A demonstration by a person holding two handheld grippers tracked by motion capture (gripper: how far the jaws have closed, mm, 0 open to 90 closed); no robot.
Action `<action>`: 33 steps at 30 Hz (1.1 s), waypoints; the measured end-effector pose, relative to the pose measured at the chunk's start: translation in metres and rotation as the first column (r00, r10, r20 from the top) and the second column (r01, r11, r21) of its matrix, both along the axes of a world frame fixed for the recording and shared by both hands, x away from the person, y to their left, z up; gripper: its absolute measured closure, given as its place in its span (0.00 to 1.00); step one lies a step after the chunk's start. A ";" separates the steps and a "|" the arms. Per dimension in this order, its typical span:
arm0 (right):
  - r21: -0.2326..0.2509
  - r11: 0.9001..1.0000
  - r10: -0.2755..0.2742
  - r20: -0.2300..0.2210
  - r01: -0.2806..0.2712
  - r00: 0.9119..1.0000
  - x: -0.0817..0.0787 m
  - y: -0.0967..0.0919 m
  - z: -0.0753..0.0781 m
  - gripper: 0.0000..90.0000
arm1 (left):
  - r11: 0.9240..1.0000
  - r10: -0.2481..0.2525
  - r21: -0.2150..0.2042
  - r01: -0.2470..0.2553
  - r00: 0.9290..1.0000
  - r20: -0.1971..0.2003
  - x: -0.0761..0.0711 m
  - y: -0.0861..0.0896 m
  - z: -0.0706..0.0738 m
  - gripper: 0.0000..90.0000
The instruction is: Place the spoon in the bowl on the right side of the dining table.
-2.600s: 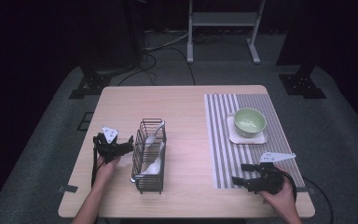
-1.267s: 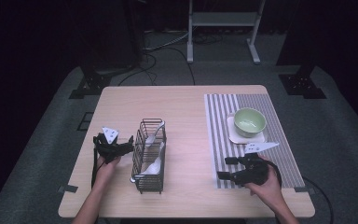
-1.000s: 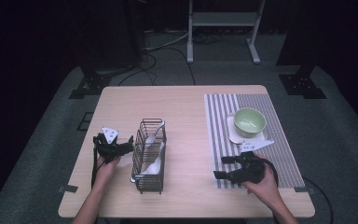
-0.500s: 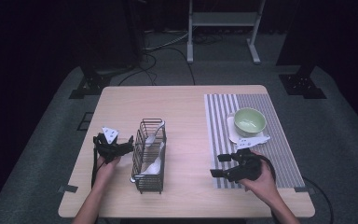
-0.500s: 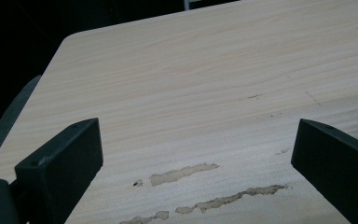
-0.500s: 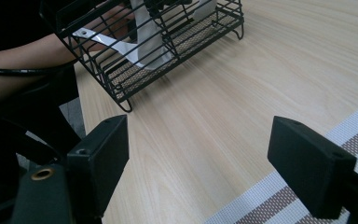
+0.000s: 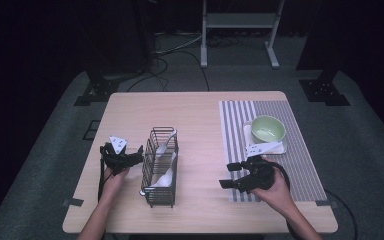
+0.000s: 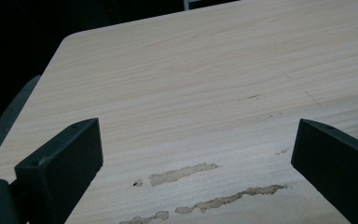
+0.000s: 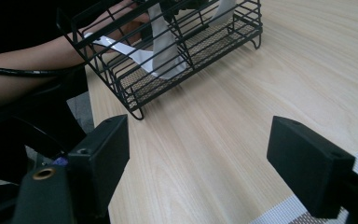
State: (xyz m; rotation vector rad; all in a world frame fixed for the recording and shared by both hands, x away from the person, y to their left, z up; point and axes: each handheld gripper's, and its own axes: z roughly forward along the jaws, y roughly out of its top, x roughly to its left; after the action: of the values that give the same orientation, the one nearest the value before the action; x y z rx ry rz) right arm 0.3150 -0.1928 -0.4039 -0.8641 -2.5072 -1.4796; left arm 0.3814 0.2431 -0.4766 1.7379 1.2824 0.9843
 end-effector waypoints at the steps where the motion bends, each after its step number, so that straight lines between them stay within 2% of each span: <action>1: 0.001 1.000 0.003 0.001 -0.003 1.000 0.001 0.001 0.000 0.23 | 1.000 0.000 0.000 0.000 1.000 0.000 0.000 0.000 0.000 0.01; 15: 0.006 1.000 0.019 -0.008 -0.019 1.000 0.005 0.011 0.006 0.23 | 1.000 -0.002 0.001 0.002 1.000 -0.001 0.000 0.000 0.000 0.01; 33: 0.014 0.999 0.049 -0.016 -0.049 0.999 0.012 0.028 0.021 0.23 | 1.000 -0.003 0.000 0.003 1.000 0.000 0.000 0.000 0.000 0.01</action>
State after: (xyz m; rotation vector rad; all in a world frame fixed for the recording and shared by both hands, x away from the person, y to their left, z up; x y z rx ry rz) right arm 0.3274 -0.1647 -0.3829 -0.8037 -2.4849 -1.4669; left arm 0.3813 0.2432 -0.4766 1.7392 1.2793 0.9823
